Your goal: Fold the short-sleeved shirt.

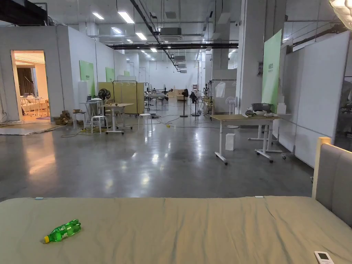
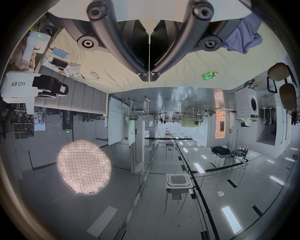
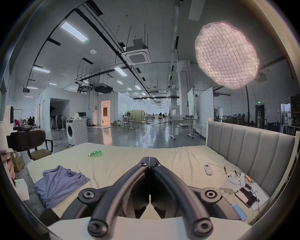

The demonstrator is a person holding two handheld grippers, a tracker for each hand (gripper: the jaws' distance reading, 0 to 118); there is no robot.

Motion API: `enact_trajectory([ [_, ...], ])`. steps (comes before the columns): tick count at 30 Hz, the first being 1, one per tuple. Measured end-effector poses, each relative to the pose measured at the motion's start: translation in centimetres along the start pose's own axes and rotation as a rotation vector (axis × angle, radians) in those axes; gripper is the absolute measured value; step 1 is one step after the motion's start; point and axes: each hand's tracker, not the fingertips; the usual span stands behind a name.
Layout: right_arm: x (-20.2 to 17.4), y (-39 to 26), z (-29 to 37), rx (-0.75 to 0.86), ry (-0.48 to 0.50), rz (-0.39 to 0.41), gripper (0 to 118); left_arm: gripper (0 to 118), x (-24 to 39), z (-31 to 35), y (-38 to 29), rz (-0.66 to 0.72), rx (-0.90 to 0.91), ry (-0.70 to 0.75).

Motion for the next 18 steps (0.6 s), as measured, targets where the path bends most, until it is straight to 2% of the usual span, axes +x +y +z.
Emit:
enact_trajectory([
  [18, 0.3, -0.4, 0.3, -0.028, 0.011, -0.025, 0, 0, -1.3, 0.2, -0.8, -0.002, -0.035, 0.025],
])
